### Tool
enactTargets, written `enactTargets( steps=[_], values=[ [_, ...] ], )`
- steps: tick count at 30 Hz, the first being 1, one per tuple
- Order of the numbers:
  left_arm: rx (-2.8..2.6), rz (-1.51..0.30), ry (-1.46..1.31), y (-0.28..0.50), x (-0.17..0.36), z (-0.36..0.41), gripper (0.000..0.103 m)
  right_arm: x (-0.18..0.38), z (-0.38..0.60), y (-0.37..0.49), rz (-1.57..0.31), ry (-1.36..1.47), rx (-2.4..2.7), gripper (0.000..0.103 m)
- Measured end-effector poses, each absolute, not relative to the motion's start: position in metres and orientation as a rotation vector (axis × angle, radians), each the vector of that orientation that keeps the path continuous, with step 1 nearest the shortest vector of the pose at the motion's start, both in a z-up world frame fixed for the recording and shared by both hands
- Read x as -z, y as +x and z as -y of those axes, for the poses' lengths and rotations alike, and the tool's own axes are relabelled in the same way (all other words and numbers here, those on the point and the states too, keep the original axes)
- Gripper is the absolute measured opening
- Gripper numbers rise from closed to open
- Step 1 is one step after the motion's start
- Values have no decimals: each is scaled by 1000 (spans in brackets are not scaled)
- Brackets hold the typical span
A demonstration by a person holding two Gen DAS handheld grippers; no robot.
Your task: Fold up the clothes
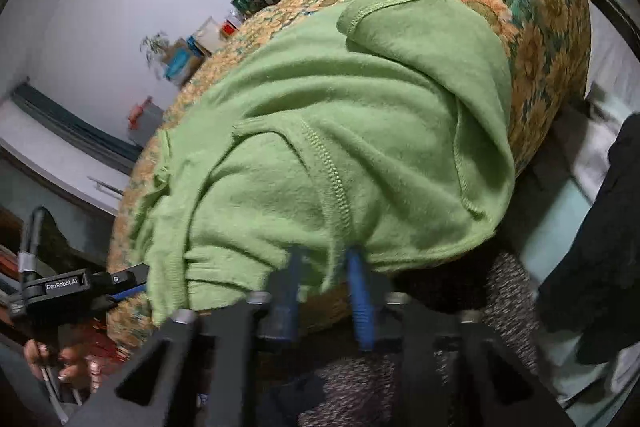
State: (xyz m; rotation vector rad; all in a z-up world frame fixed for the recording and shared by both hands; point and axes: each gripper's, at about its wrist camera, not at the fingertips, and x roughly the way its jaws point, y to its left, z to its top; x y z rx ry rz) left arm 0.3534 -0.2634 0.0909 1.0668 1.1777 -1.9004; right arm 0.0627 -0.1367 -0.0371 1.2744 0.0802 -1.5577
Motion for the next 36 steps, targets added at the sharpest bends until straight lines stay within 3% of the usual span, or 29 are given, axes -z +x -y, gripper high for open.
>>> enactTargets(
  steps=[4,9,10,12,13,14,17,19,23,28,32,33,34,35,36],
  values=[
    [1853,-1109,1074,377,-97,260,4,19,122,75,-159,1176,1553,3],
    [1762,-1216,1071,389,-85,270,5,40,117,74,-207,1276,1518,4],
    [1749,-1234,1063,389,-89,273,7,41,117,72,-201,1297,1511,11],
    [1752,-1224,1011,390,-105,282,31,36,122,61,-186,1314,1522,28],
    [1761,-1207,976,391,-116,287,38,28,128,51,-178,1297,1552,41],
    [1769,-1190,941,391,-127,292,45,19,134,41,-170,1279,1583,41],
    [1818,-1125,810,386,-155,316,51,-6,153,11,-144,1225,1675,51],
    [1834,-1067,758,372,-161,345,51,-23,165,-10,-127,1187,1735,57],
    [1753,-1072,813,336,-138,411,51,-57,190,-50,-92,1108,1853,58],
    [1671,-1019,1000,288,-107,450,51,-42,233,-82,-186,1163,1911,57],
    [1606,-947,1049,275,-92,463,48,-27,267,-107,-272,1215,1950,63],
    [1614,-912,1042,275,-94,463,26,-22,271,-110,-286,1235,1942,62],
    [1616,-880,1034,274,-95,464,14,-15,273,-110,-288,1251,1915,50],
    [1608,-864,1023,278,-97,466,8,-8,275,-110,-287,1265,1885,22],
    [1603,-867,1000,284,-99,470,7,-5,275,-110,-279,1266,1876,8]
  ],
)
